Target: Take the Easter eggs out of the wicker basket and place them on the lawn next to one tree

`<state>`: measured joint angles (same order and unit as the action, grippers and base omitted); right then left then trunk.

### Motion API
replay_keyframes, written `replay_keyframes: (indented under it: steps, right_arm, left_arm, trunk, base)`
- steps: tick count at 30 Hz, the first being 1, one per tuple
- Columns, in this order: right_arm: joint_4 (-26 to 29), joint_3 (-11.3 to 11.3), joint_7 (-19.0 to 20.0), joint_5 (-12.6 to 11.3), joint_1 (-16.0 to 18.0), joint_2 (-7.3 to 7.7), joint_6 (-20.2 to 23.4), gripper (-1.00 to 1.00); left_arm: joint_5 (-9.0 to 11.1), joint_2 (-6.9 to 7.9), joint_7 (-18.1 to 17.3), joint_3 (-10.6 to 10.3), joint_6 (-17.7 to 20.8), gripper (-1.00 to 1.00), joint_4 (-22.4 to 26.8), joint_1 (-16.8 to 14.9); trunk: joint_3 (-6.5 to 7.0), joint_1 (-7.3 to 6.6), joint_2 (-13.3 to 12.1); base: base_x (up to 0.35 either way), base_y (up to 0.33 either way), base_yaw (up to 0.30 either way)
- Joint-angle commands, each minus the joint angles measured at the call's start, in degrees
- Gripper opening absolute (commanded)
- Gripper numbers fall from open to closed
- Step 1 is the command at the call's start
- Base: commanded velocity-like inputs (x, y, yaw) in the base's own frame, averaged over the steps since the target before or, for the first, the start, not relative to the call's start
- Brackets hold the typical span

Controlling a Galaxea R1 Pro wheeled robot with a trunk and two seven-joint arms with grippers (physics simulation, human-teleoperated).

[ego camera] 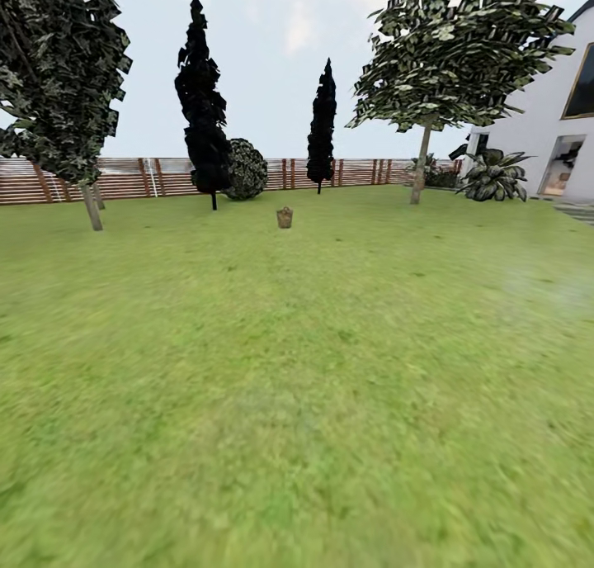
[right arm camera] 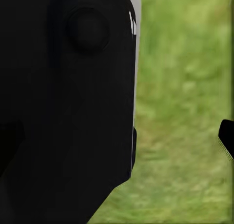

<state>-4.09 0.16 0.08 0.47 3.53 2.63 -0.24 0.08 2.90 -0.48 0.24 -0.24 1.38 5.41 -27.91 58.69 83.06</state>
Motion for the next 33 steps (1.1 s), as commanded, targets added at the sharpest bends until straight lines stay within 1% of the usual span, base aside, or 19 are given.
replay_keyframes:
  steps: [1, 33]
  right_arm:
    - [-0.13, 0.02, 0.01, 0.05, 0.08, 0.0, -0.03, 1.0]
    - [-0.13, 0.02, 0.01, 0.05, 0.08, 0.0, -0.03, 1.0]
  left_arm:
    - [0.01, 0.01, -0.05, 0.02, -0.02, 1.0, 0.11, 0.04]
    - [0.01, 0.01, -0.05, 0.02, -0.02, 1.0, 0.11, 0.04]
  trunk:
    - [-0.04, 0.04, 0.02]
    - [-0.04, 0.04, 0.02]
  base:
    - [0.337, 0.0, 0.0]
    - [0.337, 0.0, 0.0]
